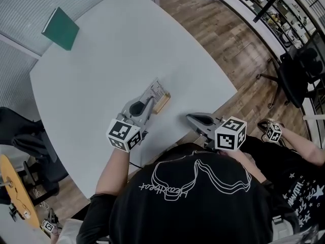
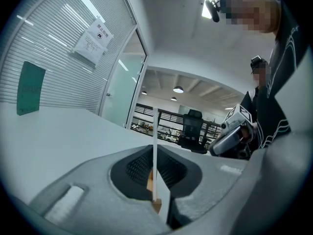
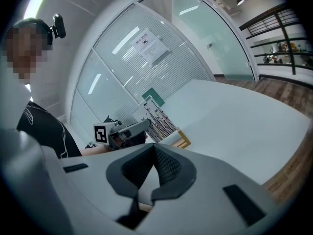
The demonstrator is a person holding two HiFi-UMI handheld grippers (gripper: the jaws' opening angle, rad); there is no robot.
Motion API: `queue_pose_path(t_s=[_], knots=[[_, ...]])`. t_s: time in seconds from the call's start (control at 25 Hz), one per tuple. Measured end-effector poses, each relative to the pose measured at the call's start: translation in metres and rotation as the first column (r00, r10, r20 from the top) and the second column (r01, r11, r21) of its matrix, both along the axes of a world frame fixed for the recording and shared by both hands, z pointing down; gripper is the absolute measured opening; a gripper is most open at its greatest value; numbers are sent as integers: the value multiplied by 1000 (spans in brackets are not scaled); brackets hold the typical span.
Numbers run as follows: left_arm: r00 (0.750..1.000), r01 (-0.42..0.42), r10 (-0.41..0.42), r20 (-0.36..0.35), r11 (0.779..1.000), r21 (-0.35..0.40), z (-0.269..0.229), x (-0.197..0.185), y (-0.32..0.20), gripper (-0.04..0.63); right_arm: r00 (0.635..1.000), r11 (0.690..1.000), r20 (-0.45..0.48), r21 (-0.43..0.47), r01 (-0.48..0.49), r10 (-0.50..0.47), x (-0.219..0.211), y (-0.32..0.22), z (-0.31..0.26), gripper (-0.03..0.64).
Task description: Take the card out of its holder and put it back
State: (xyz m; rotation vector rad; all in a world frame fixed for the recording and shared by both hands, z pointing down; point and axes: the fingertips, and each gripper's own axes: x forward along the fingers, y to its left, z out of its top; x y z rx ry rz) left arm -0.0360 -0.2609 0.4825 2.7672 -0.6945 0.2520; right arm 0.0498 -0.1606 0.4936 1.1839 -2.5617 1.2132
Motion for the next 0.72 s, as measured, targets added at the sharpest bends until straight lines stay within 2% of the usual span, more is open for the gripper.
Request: queue_pose_path(t_s=[0.16,0.6,0.72], knots=[[1000,8,-8,1,1000,2,0,-2,0,25,1000,1000,-2,-5,2,-2,-1,-4,2,9],[999,26,-24,23,998,-53,24,6,2,25,1000,1000,0,-19,19,-19,-2,-9,7,9],[999,15,-12,48,998,-63,32,9,4,26,1000,999,4,-25,22,-22,-2,-10,10,9]])
